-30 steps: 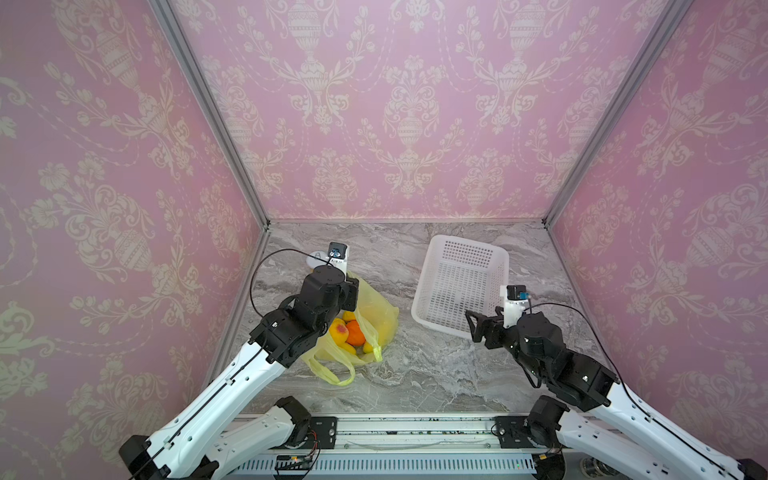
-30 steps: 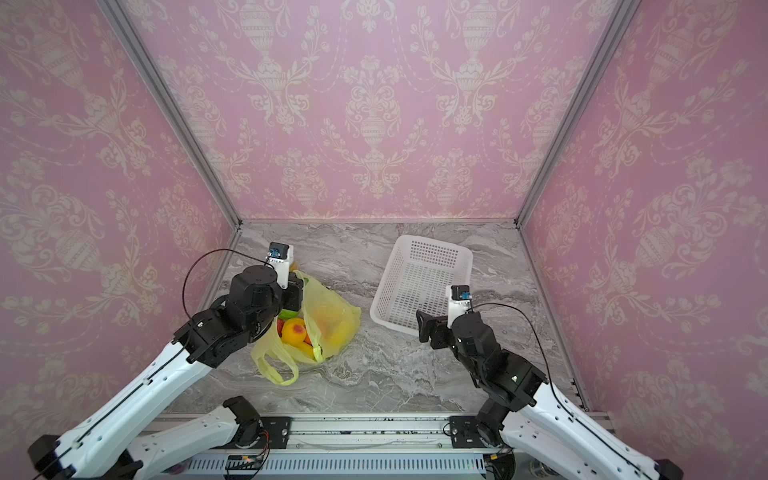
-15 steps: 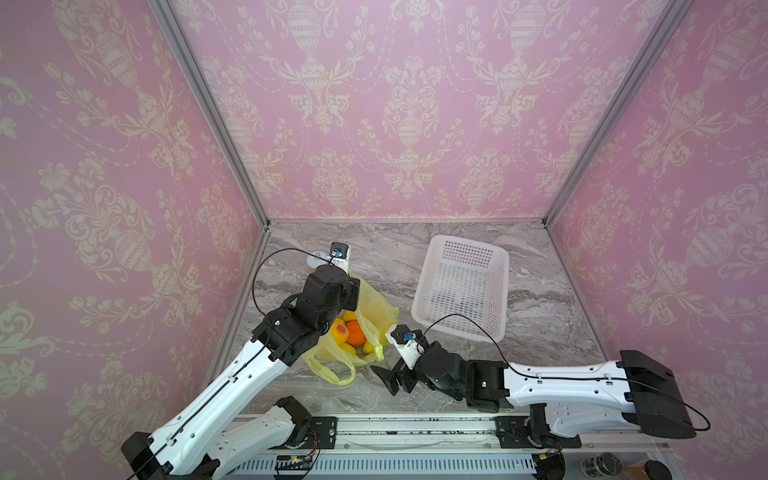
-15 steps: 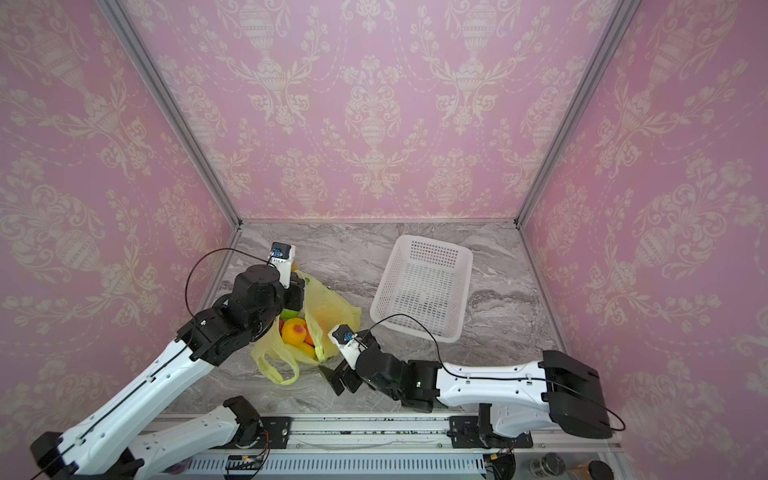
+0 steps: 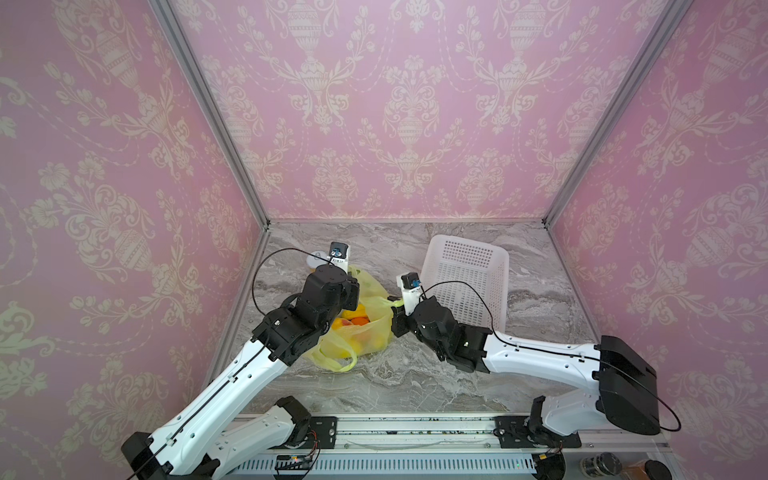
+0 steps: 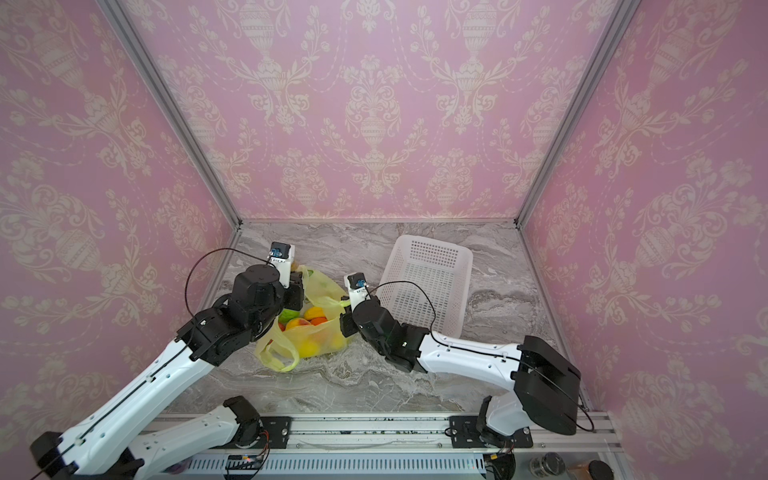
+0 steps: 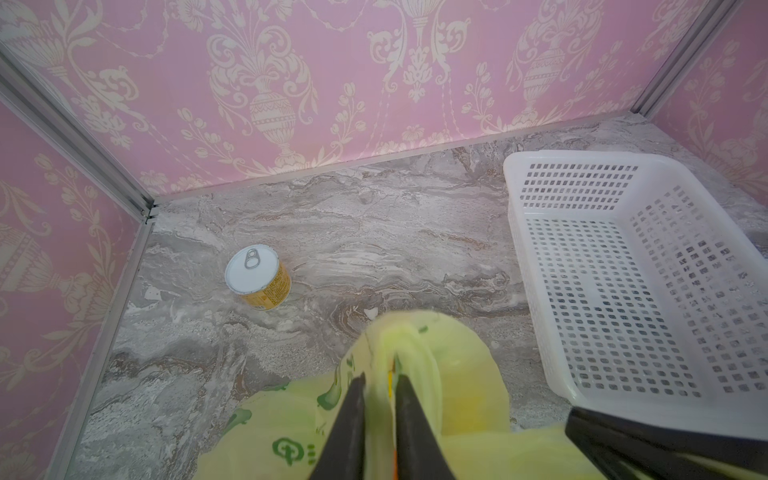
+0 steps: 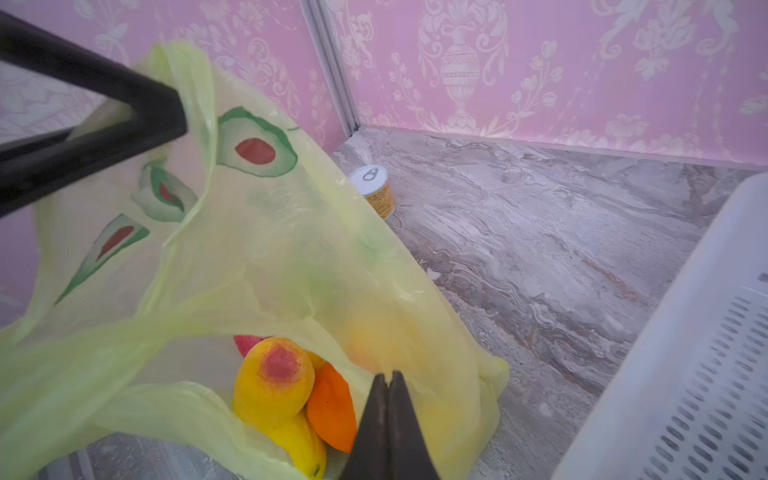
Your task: Untie the knot of the plastic bag and take out the fruit
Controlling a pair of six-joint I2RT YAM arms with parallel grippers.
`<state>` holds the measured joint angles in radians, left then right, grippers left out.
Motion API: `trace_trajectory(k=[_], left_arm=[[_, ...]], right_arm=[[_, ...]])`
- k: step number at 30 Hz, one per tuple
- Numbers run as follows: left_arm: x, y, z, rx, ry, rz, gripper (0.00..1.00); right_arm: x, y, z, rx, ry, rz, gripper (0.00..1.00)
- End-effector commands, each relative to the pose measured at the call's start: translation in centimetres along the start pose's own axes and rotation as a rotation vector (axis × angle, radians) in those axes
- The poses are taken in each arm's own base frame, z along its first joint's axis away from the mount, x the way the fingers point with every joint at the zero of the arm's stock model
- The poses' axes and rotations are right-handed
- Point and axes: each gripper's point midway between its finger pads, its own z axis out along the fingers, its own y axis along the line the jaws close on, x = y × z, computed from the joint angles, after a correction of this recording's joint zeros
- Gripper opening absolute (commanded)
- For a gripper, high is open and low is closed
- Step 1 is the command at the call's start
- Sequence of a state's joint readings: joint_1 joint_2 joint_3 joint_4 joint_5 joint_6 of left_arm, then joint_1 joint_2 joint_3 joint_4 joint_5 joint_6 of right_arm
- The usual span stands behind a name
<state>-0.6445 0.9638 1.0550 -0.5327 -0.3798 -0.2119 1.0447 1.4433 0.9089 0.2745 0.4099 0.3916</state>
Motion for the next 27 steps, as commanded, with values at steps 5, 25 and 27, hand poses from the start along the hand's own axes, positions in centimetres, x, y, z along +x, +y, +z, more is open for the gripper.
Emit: trace_trajectory(k=[5, 25, 27], left_arm=[[0.6, 0.5, 0.8, -0.038, 0.002, -0.016, 0.42], [3.8, 1.8, 6.4, -0.151, 0.147, 0.018, 0.03], [3.8, 1.5, 6.5, -0.134, 0.146, 0.012, 0.00]], right_arm=[[-5.5, -3.0, -0.7, 0.058, -0.045, 0.022, 0.00], [-5.5, -5.9, 1.9, 0.078, 0.004, 0.000, 0.00], [-4.9, -6.3, 2.3, 0.095, 0.023, -0.003, 0.00]])
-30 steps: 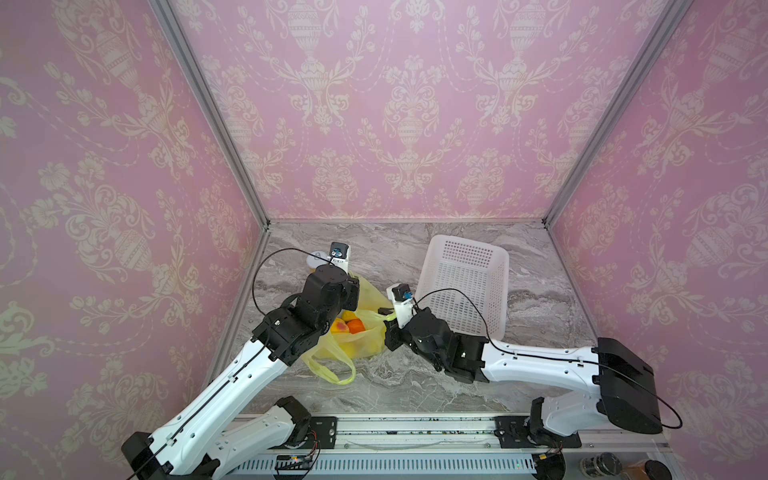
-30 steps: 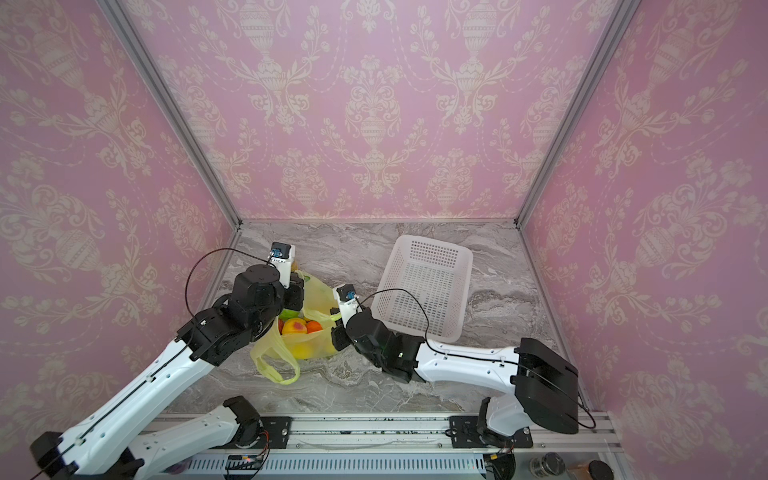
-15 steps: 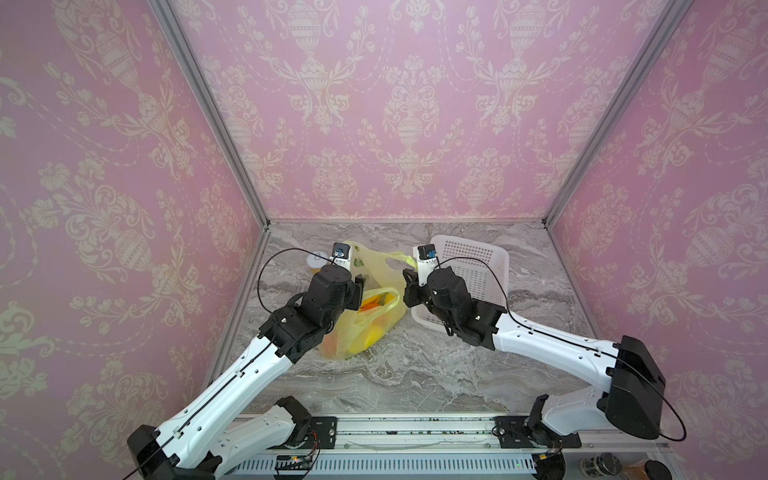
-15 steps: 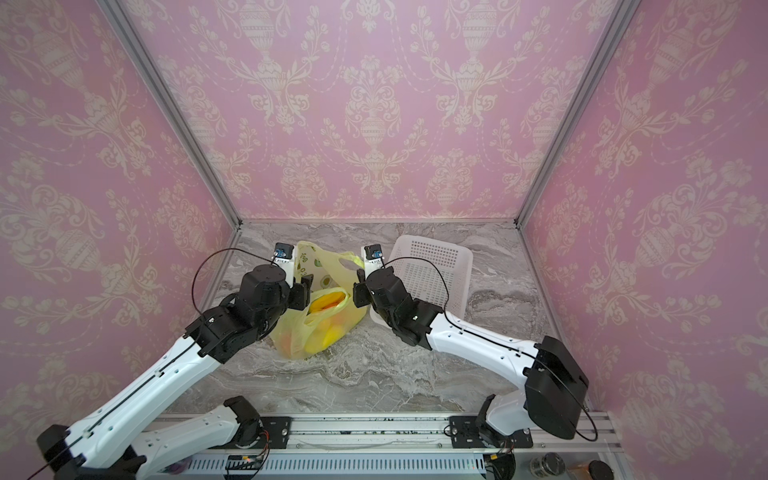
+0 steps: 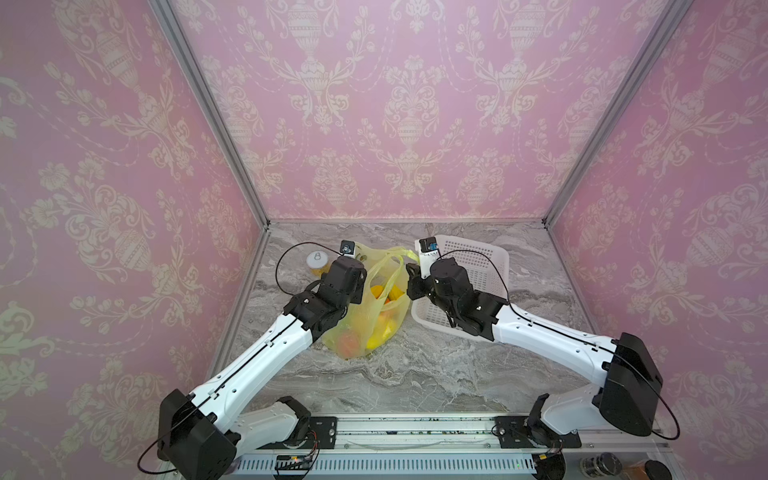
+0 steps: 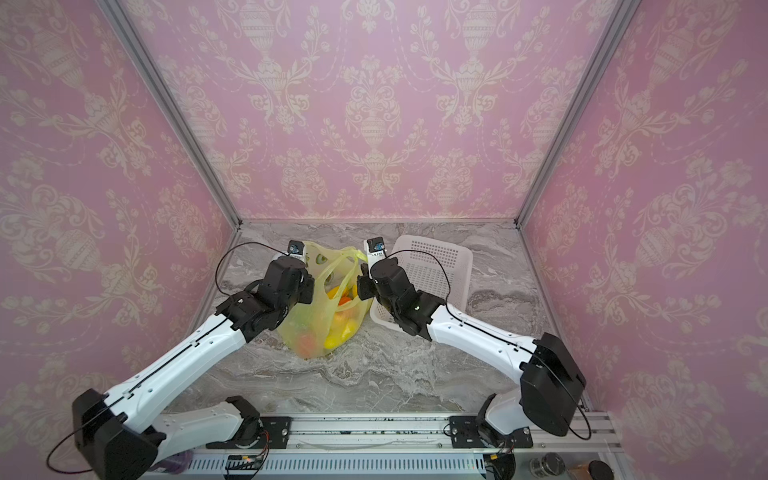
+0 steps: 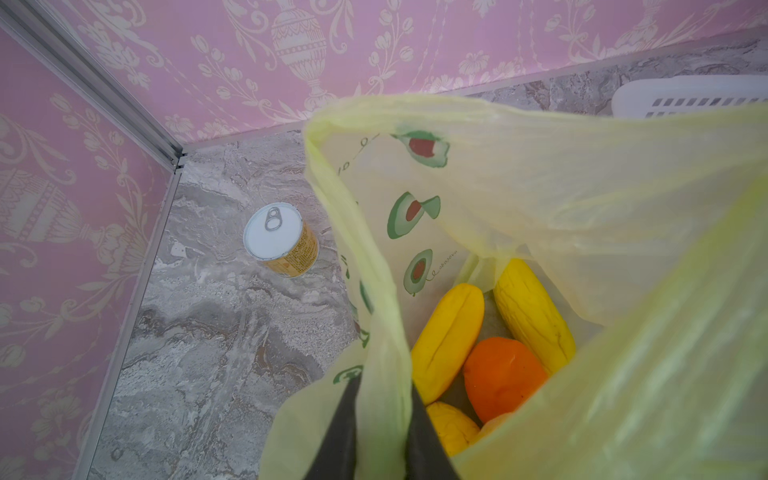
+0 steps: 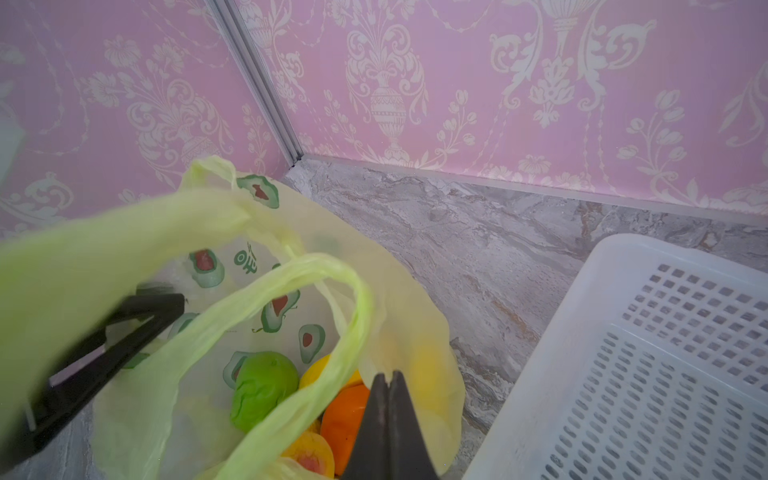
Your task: Untie the knot of the plastic bag and take out the fruit
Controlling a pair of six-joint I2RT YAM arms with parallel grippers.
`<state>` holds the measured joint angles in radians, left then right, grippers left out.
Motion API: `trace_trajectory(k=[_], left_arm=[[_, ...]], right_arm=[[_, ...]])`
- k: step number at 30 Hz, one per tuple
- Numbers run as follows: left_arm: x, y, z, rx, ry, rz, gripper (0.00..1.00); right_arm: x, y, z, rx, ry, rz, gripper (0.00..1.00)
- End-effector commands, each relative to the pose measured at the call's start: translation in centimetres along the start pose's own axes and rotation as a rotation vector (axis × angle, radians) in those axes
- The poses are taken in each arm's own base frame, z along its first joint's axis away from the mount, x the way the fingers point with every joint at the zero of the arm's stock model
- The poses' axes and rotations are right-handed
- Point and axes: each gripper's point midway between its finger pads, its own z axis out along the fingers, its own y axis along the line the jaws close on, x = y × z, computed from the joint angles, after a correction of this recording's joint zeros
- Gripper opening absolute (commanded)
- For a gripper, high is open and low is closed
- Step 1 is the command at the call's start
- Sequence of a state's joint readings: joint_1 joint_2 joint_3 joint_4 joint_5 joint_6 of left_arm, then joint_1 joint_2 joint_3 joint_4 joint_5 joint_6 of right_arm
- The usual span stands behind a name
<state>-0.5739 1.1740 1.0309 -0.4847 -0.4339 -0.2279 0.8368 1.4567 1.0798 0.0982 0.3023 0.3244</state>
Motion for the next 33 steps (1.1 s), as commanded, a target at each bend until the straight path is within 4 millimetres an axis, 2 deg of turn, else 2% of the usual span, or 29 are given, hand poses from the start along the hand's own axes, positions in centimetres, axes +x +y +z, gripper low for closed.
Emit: trace_trajectory(k=[1, 3, 5, 10, 14, 17, 18, 21, 23, 26, 28, 31, 33], left_arm=[[-0.2, -0.4, 0.0, 0.034, -0.012, -0.014, 0.00], [-0.3, -0.8, -0.4, 0.066, -0.020, -0.024, 0.00], [-0.4, -1.2, -0.9, 0.100, -0.033, -0.034, 0.00], [-1.2, -2.3, -2.2, 0.204, -0.085, -0.056, 0.00], [-1.4, -2.4, -2.7, 0.226, -0.114, -0.070, 0.00], [-1.5, -2.6, -3.0, 0.242, -0.122, -0.074, 0.00], [-1.6, -2.6, -3.1, 0.247, -0.126, -0.073, 0.00], [-1.8, -2.5, -3.5, 0.255, -0.137, -0.075, 0.00], [-2.0, -2.7, -3.9, 0.271, -0.149, -0.079, 0.00], [-2.3, -3.0, -4.4, 0.308, -0.166, -0.087, 0.00], [-2.4, -3.1, -4.7, 0.317, -0.174, -0.089, 0.00], [-2.4, -2.8, -4.8, 0.307, -0.178, -0.089, 0.00], [-2.3, -2.7, -4.6, 0.299, -0.176, -0.087, 0.00]], right_arm=[[1.1, -0.6, 0.8, 0.016, 0.026, -0.001, 0.06], [1.9, -1.6, 0.9, 0.058, 0.043, -0.001, 0.21], [2.5, -2.7, 0.4, 0.097, 0.042, 0.008, 0.30], [2.7, -3.3, -2.9, 0.075, 0.015, 0.014, 0.53], [3.7, -2.4, -5.4, 0.015, 0.029, 0.008, 0.60], [4.6, -1.3, -7.2, -0.057, 0.034, 0.011, 0.60], [4.8, -1.0, -7.8, -0.084, 0.028, 0.016, 0.57], [4.9, -0.1, -9.3, -0.162, 0.011, 0.034, 0.37], [5.0, 0.5, -9.6, -0.204, 0.003, 0.053, 0.25], [5.3, 2.3, -8.6, -0.278, 0.029, 0.077, 0.19], [5.5, 3.8, -7.5, -0.335, 0.043, 0.089, 0.29], [5.0, 6.3, -6.3, -0.431, 0.042, 0.114, 0.57], [4.8, 6.9, -5.1, -0.436, 0.040, 0.130, 0.69]])
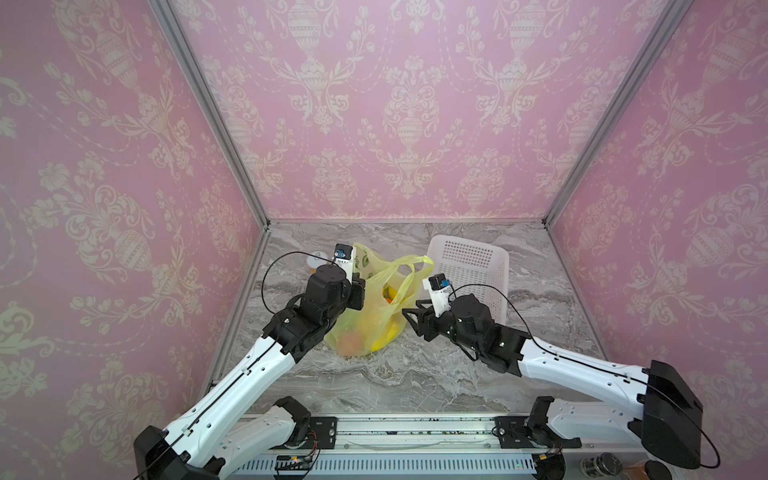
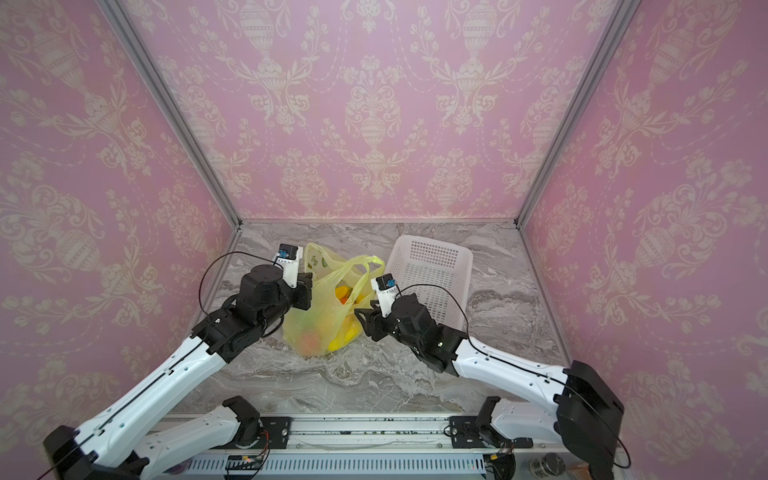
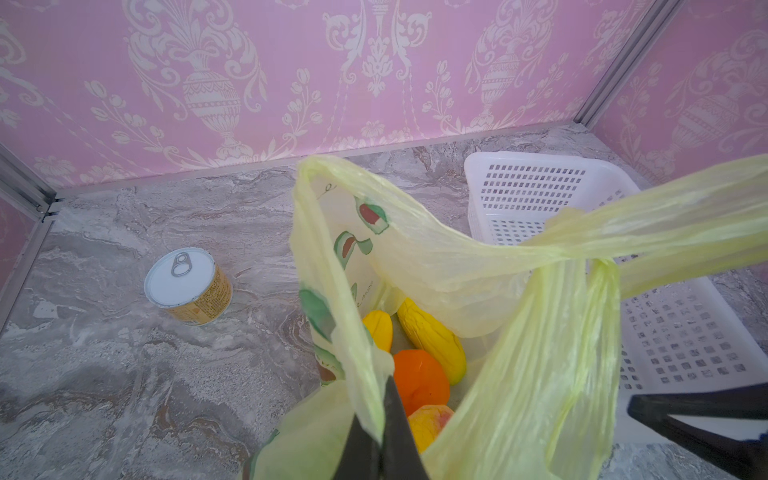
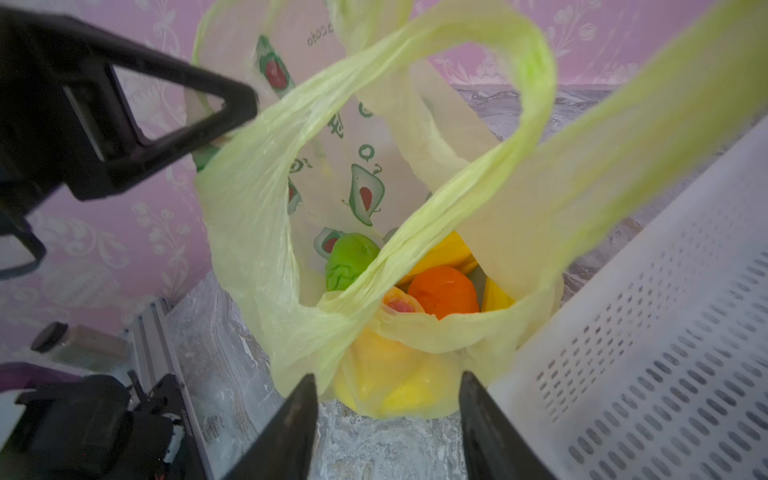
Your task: Untie the knot of the plastic bag and take out the fruit
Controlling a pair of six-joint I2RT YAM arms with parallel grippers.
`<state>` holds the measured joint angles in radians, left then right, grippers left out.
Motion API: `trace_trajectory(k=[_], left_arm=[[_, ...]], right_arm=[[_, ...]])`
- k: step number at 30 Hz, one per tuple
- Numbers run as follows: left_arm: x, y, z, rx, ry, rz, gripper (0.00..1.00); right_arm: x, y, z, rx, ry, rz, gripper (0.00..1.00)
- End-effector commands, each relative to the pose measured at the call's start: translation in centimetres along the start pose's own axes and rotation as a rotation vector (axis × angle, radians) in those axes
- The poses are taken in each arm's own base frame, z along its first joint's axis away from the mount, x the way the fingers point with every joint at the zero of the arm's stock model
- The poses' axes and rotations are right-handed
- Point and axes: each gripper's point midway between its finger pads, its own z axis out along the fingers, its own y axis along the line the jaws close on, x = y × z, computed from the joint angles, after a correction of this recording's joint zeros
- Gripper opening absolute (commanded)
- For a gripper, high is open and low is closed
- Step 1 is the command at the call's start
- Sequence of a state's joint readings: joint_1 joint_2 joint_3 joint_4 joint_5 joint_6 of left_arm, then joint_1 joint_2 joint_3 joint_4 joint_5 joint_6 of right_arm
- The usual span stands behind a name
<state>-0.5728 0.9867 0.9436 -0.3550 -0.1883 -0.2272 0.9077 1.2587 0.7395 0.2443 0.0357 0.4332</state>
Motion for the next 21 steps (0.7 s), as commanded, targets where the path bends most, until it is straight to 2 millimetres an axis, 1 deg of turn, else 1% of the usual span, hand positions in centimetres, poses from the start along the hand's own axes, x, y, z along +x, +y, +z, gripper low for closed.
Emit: trace_trajectory(k=[1, 3, 4, 6, 8, 9, 11, 13, 15, 16, 18, 21], left_arm=[[-0.3, -0.1, -0.1, 0.011, -0.020, -0.008, 0.00], [-0.3, -0.1, -0.1, 0.011, -0.019, -0.007, 0.00], [-0.2, -0.1, 0.0, 0.012, -0.013, -0.006, 0.00], [0.0, 0.1, 0.2, -0.001, -0.004, -0.004, 0.00], [0.2, 0.7, 0.4, -0.039, 0.010, 0.000, 0.00], [0.3, 1.1, 0.4, -0.065, 0.016, -0.003, 0.00], [0.4, 1.8, 0.5, -0.106, 0.027, 0.005, 0.00], [0.2, 2.4, 0.3, -0.142, 0.028, 0.003, 0.00], [-0.5, 2.9, 0.3, -0.177, 0.024, -0.003, 0.01], [-1.2, 3.0, 0.4, -0.185, 0.020, -0.013, 0.02], [-2.8, 2.9, 1.0, -0.179, 0.019, -0.035, 0.00], [-5.6, 2.3, 2.3, -0.174, -0.002, -0.049, 0.00]], right_arm=[[-3.2, 2.9, 1.4, -0.107, -0.074, 0.039, 0.71], [-3.8, 2.9, 2.5, -0.093, -0.071, 0.039, 0.71], [-4.1, 3.1, 3.1, -0.095, -0.071, 0.037, 0.64], [-4.9, 3.7, 3.8, -0.110, -0.071, 0.031, 0.39], [-5.5, 4.5, 4.3, -0.136, -0.066, 0.022, 0.10], [-5.6, 4.8, 4.3, -0.146, -0.060, 0.019, 0.01], [-5.7, 5.2, 4.3, -0.155, -0.054, 0.003, 0.00], [-5.5, 5.0, 4.0, -0.151, -0.055, -0.016, 0.00], [-5.4, 4.9, 3.4, -0.149, -0.066, -0.044, 0.00], [-5.5, 4.9, 3.0, -0.154, -0.077, -0.064, 0.00], [-5.9, 5.0, 2.4, -0.151, -0.093, -0.096, 0.00], [-6.8, 5.5, 1.5, -0.164, -0.119, -0.153, 0.00]])
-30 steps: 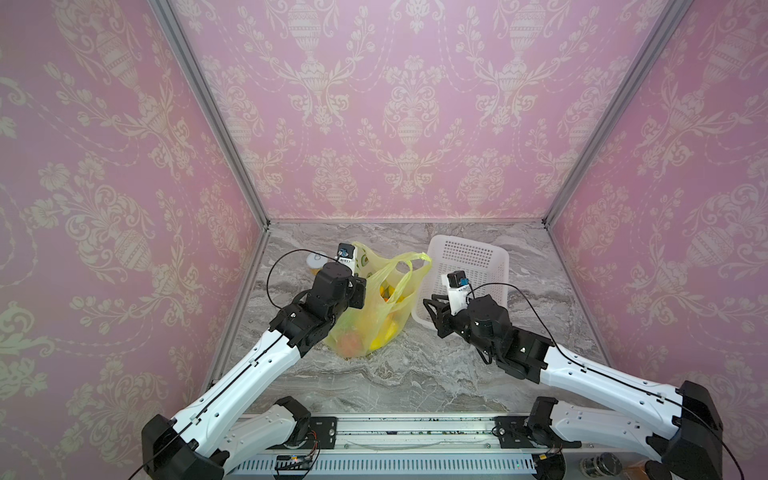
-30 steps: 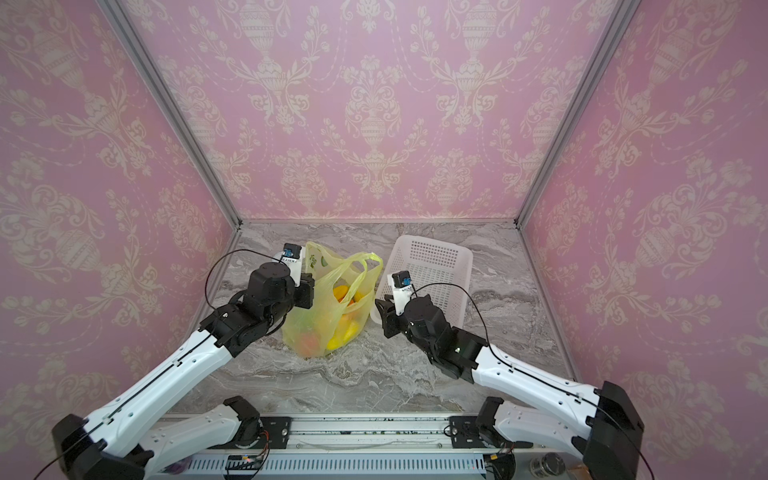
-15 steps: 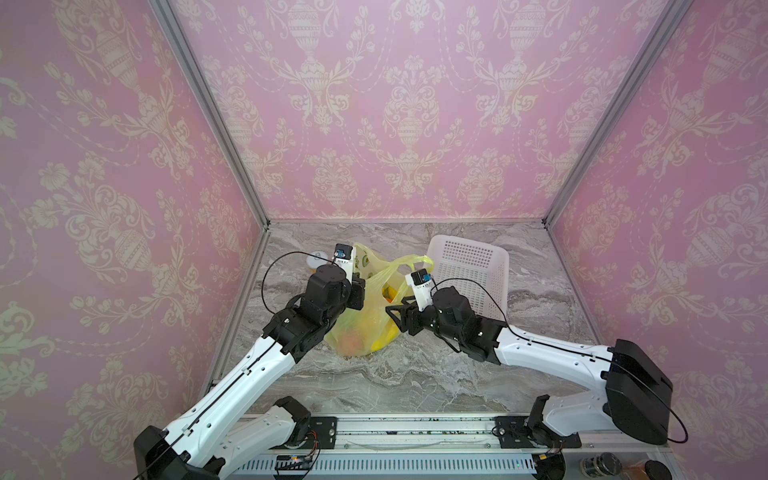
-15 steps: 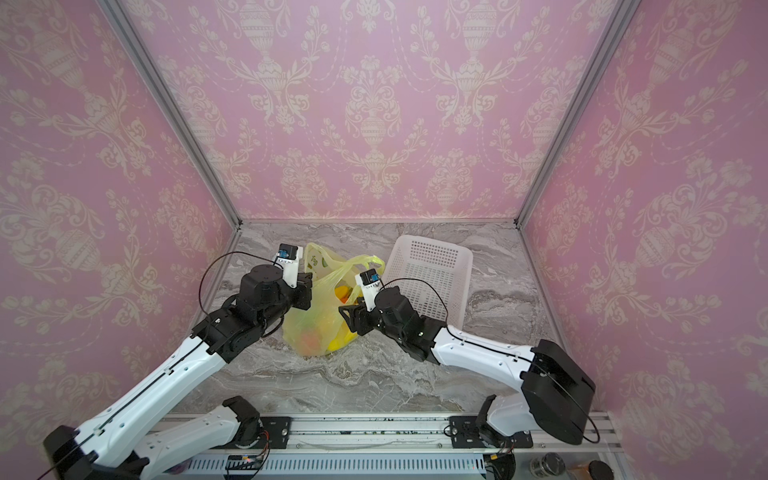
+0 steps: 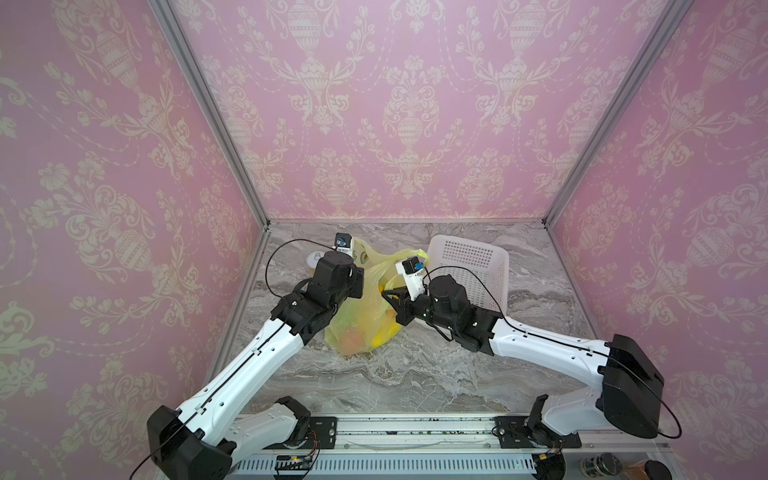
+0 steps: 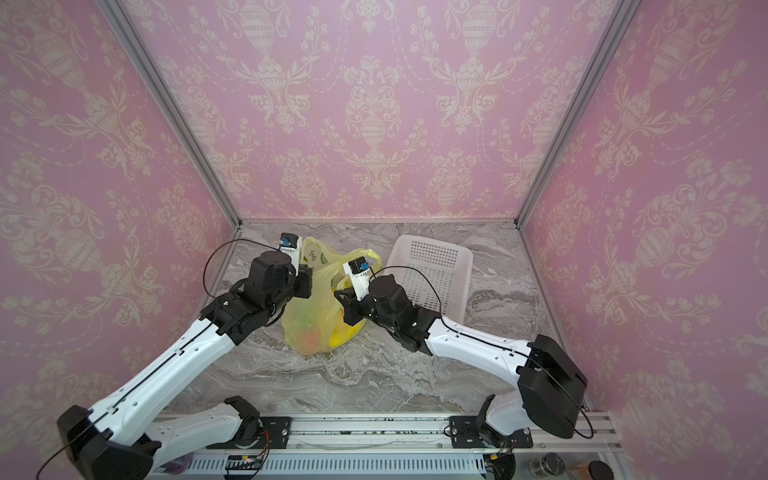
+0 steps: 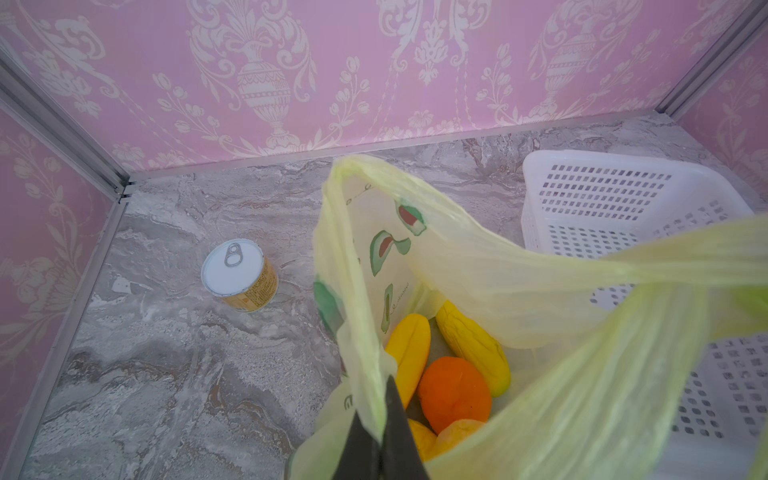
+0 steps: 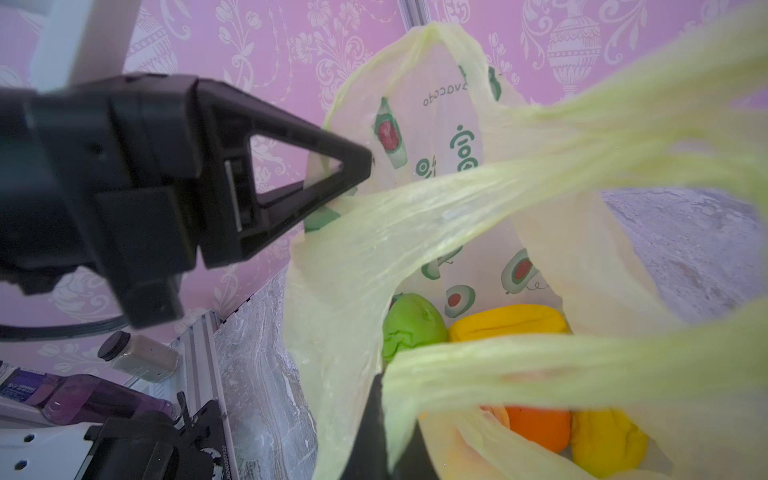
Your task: Untie the knot of the plastic bag and take out the fruit
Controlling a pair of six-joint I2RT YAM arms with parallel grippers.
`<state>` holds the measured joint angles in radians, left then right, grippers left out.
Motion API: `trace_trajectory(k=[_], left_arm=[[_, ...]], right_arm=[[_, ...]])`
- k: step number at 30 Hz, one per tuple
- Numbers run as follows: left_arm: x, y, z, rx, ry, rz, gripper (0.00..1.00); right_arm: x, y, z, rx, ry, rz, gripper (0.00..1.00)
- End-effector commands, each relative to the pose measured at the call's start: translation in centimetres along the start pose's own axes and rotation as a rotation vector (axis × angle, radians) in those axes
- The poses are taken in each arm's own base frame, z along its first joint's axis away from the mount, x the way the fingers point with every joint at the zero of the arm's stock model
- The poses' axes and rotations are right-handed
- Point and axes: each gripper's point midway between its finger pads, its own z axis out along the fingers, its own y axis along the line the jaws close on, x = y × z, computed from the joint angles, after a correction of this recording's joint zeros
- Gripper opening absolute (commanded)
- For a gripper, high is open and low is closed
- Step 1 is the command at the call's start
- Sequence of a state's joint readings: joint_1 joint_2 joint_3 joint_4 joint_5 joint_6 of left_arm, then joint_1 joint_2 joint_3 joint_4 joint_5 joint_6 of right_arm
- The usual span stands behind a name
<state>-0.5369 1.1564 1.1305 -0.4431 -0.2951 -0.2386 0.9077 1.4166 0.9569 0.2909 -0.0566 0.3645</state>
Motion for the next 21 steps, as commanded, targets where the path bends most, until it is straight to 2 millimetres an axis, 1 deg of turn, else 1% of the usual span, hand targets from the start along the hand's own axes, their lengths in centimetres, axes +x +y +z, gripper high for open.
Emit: trace_trajectory(k=[1, 4, 7, 9, 11, 14, 17, 20, 21], left_arm=[[-3.7, -0.1, 0.6, -0.020, -0.036, -0.041, 0.00], [-6.0, -0.3, 1.6, -0.043, -0.022, -0.019, 0.00], [-7.3, 0.0, 2.5, -0.064, -0.017, -0.009, 0.00], [-7.7, 0.0, 2.8, -0.069, -0.013, 0.005, 0.00], [-7.5, 0.2, 3.2, -0.079, -0.006, 0.015, 0.00], [-5.8, 0.3, 4.1, -0.080, -0.001, 0.029, 0.00], [-2.9, 0.0, 5.0, -0.042, 0.002, 0.033, 0.00], [-0.4, -0.1, 5.3, -0.012, 0.017, 0.021, 0.00], [0.2, -0.1, 5.3, -0.007, 0.016, 0.019, 0.00]], right_arm=[[-2.2, 1.8, -1.6, -0.059, -0.059, -0.111, 0.00], [-2.2, 3.5, -2.3, -0.146, -0.065, -0.188, 0.00], [-1.2, 4.6, -2.8, -0.195, -0.041, -0.253, 0.00], [-0.2, 5.6, -3.3, -0.238, -0.028, -0.296, 0.00], [1.2, 6.7, -3.5, -0.284, -0.011, -0.340, 0.00], [3.4, 8.0, -2.7, -0.314, 0.046, -0.387, 0.00], [5.8, 8.9, -1.7, -0.322, 0.100, -0.416, 0.01], [7.3, 8.4, -0.6, -0.297, 0.135, -0.407, 0.11], [7.5, 8.1, -0.3, -0.275, 0.145, -0.404, 0.19]])
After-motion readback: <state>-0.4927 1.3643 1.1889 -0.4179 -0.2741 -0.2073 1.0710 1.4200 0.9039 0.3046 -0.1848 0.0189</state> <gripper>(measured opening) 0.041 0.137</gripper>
